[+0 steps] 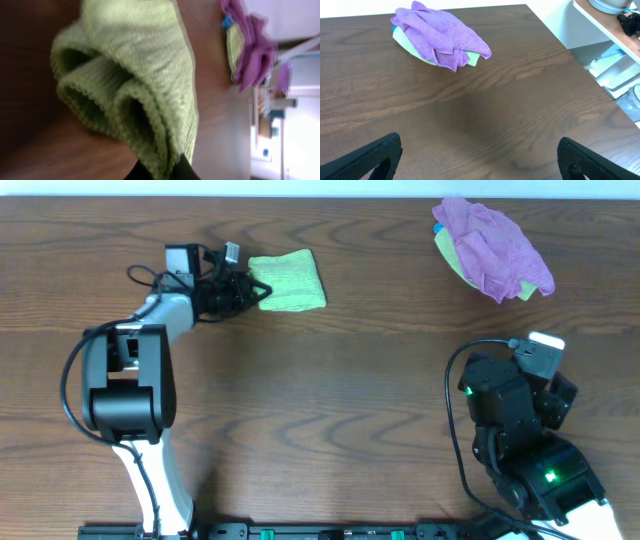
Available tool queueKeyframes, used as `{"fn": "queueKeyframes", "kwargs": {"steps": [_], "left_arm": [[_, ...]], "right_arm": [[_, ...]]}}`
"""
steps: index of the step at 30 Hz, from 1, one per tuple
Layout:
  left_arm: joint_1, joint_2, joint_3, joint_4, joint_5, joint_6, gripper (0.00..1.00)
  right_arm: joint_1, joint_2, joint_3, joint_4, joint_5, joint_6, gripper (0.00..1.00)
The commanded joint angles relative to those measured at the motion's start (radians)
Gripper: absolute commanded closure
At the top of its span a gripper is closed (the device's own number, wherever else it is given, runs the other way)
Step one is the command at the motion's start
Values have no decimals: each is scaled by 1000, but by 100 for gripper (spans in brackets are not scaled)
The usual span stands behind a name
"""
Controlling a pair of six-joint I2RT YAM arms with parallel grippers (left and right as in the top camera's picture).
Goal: Fold the cloth
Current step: 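Drag the green square up and left with the left gripper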
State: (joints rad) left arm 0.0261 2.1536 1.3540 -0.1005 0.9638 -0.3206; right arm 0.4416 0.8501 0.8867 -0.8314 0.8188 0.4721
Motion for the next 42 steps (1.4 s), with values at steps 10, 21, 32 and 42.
{"fn": "queueKeyframes", "kwargs": {"steps": [10, 21, 32, 42], "left_arm": [[54, 12, 257, -444, -233, 534, 94], [172, 12, 267, -475, -303, 610, 94], [212, 34, 332, -491, -388, 668, 94], [253, 141, 505, -588, -433, 707, 94]], "right_arm": [[-6, -1, -5, 1, 6, 21, 1], [-6, -1, -5, 2, 6, 21, 1], [-6, -1, -5, 2, 6, 21, 1], [-6, -1, -5, 1, 6, 21, 1]]}}
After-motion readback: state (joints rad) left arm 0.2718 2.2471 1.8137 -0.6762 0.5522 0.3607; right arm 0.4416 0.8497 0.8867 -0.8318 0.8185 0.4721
